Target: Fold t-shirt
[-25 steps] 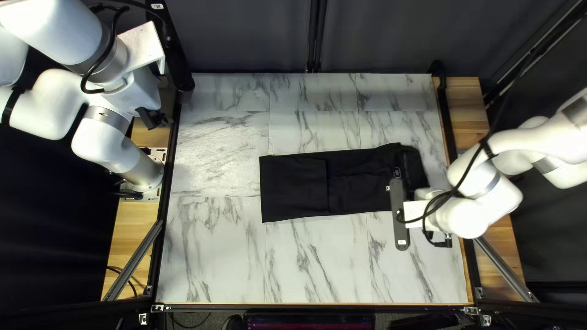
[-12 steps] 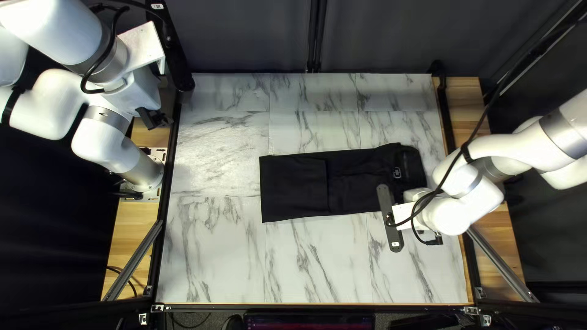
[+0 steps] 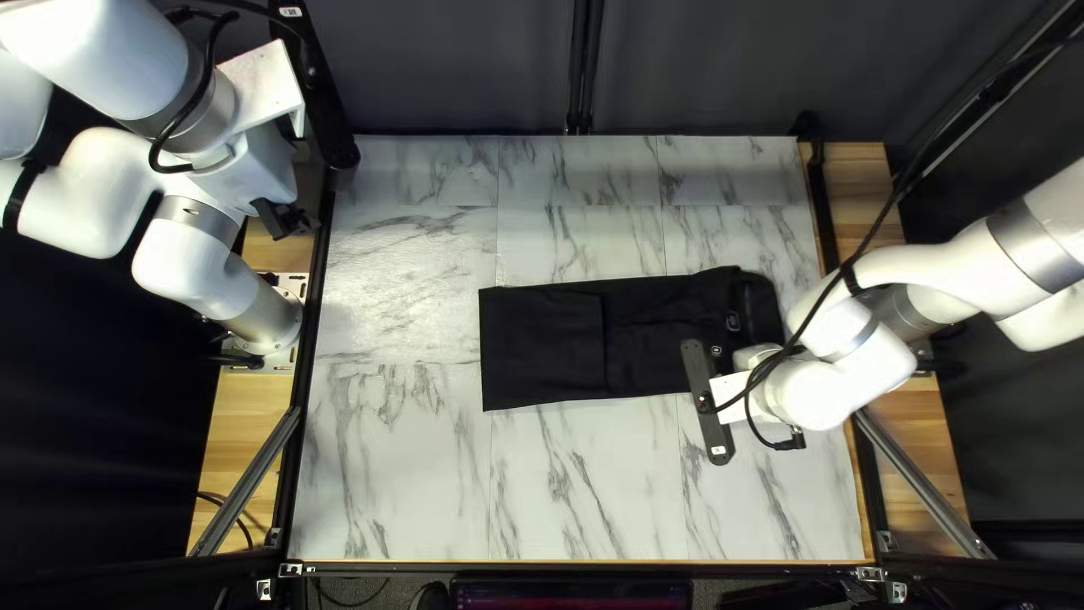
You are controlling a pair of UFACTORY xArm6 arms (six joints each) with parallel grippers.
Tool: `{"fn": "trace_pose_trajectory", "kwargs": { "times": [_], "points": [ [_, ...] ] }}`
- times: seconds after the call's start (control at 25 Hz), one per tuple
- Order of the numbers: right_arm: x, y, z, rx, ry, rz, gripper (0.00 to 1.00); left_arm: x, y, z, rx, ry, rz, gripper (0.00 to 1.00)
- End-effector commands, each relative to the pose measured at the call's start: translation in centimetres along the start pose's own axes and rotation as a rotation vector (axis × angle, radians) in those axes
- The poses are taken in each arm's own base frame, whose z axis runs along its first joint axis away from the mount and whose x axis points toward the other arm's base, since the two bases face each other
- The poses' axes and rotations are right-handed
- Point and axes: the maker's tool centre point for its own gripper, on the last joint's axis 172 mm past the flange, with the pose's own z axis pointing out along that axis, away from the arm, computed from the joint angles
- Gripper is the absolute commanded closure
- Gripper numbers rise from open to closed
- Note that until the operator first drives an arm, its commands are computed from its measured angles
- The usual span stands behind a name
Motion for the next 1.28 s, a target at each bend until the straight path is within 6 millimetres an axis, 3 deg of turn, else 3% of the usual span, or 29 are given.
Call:
{"fn": "trace_pose_trajectory", "kwargs": {
  "times": [0.04, 0.36, 0.48, 0.56, 0.6, 0.84, 1.04, 1.28],
  "points": [
    [0.1, -0.3, -0.1, -0.009, -0.003, -0.01, 1.0, 0.0, 0.0, 0.0, 0.0, 0.0, 0.0, 0.0],
    [-4.1, -1.8, 0.4, 0.014, -0.043, 0.012, 1.0, 0.0, 0.0, 0.0, 0.0, 0.0, 0.0, 0.0],
    [-4.3, -2.2, 0.5, 0.026, -0.052, 0.009, 1.0, 0.0, 0.0, 0.0, 0.0, 0.0, 0.0, 0.0],
    [-4.2, -2.1, 0.2, 0.031, -0.044, 0.008, 0.07, 0.0, 0.0, 0.0, 0.0, 0.0, 0.0, 0.0],
    [-4.1, -2.0, -0.1, 0.033, -0.038, 0.009, 0.0, 0.0, 0.0, 0.0, 0.0, 0.0, 0.0, 0.0],
    [-4.0, -0.2, -2.1, 0.03, -0.004, 0.029, 0.0, 0.0, 0.0, 0.0, 0.0, 0.0, 0.0, 0.0],
    [-4.8, 3.1, -5.2, 0.037, 0.009, 0.094, 0.0, 0.0, 0.0, 0.0, 0.0, 0.0, 0.0, 0.0],
    [-8.1, 8.9, -13.4, 0.134, 0.093, 0.208, 0.0, 0.0, 0.0, 0.0, 0.0, 0.0, 0.0, 0.0]
  ]
}}
